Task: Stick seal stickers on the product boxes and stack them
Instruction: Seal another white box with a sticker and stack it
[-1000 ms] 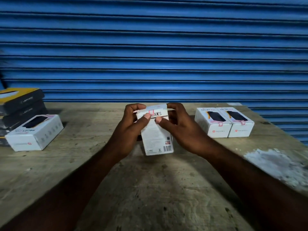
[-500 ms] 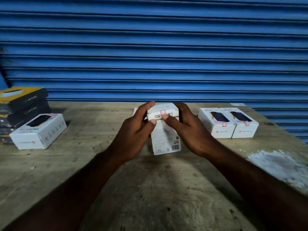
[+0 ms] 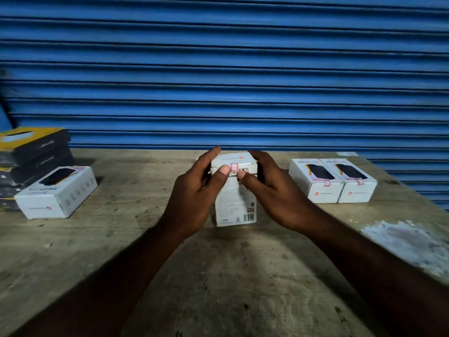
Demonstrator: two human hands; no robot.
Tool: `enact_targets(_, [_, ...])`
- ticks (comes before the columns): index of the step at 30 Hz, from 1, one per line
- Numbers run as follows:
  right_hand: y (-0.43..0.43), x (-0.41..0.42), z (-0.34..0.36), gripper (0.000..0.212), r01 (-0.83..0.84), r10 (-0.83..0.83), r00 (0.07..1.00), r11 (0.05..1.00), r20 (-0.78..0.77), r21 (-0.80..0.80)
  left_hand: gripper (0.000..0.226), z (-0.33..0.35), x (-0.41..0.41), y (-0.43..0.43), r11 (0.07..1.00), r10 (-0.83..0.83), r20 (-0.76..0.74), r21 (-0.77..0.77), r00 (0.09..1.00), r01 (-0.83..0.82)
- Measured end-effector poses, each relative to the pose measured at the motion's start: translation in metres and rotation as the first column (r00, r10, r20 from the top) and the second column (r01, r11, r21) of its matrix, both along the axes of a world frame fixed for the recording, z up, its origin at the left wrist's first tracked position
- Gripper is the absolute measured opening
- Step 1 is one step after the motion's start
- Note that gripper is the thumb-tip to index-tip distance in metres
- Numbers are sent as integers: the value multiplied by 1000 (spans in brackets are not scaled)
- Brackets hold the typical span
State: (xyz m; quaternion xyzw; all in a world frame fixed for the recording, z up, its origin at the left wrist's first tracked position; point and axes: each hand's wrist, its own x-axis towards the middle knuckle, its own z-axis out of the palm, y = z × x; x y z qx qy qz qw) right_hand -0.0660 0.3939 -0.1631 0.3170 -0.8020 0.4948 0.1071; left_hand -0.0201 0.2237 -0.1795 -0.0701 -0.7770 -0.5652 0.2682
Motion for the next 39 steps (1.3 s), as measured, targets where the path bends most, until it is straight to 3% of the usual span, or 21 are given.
enact_targets(4, [-2, 5, -1, 38, -16, 16, 999, 1000, -39, 9, 51, 0, 3, 4, 994, 79, -69, -72, 994, -84])
enact_targets(11, [-1, 4, 1, 36, -26, 25, 999, 1000, -34, -4, 49, -2, 1, 1, 972, 118, -63, -198, 991, -129])
enact_targets(18, [-6, 5, 2, 45, -16, 33, 992, 990, 119, -141, 61, -2, 2, -2, 986, -12, -50, -164, 999, 4])
enact_targets(23, [-11, 3, 2, 27, 7, 120, 946, 922, 302, -387, 63, -2, 4, -1, 961, -112, -86, -263, 990, 86])
enact_targets(27, [-12, -1, 0, 24, 115, 0, 963, 903, 269, -413, 66, -4, 1, -3, 940, -162, -88, -318, 983, 126])
enact_targets(32, [-9, -1, 6, 36, 19, 102, 951, 923, 293, -384, 70, -2, -2, -9, 962, -204, -64, -197, 977, 188])
enact_targets(36, [-8, -8, 2, 24, 86, 43, 963, 886, 266, -455, 77, -4, -3, -6, 950, -286, 20, -126, 958, 286])
enact_targets(39, [-5, -12, 2, 21, 84, 20, 975, 888, 221, -451, 73, -6, -6, -4, 955, -255, 28, -147, 966, 257])
